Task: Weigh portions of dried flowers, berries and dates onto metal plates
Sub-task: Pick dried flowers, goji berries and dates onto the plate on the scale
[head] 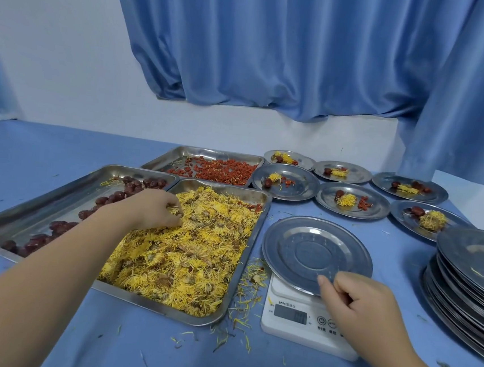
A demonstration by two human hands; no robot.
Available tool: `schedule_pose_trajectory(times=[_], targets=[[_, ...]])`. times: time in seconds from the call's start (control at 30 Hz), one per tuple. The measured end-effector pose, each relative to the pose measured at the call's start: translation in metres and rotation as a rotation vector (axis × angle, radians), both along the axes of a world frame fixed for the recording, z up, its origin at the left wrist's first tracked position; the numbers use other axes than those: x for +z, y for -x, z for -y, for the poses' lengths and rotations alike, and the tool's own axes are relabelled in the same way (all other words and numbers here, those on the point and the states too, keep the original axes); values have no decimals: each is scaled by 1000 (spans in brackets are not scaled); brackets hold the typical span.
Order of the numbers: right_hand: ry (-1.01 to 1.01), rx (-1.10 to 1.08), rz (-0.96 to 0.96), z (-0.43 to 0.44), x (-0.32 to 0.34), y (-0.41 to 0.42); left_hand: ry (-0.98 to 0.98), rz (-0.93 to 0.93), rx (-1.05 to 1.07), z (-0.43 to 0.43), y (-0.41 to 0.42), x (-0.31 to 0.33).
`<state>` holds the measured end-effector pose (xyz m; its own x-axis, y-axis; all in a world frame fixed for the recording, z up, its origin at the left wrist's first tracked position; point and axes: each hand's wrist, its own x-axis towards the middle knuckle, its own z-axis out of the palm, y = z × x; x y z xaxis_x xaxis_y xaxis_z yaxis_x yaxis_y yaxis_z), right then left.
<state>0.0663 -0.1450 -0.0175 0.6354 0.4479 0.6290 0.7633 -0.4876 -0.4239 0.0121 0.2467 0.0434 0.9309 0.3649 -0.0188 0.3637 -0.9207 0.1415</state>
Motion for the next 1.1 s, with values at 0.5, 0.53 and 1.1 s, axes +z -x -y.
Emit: schedule_pose_trajectory(times=[0.5,0.53,1.1], targets=[[-29,-4,-11,0,3,0,210,271,-73,21,20,41],[-33,-3,-13,0,3,0,222,249,-110,33,17,40],[-175,-26,-31,9,4,-11,249,41,-431,202,-99,-1]])
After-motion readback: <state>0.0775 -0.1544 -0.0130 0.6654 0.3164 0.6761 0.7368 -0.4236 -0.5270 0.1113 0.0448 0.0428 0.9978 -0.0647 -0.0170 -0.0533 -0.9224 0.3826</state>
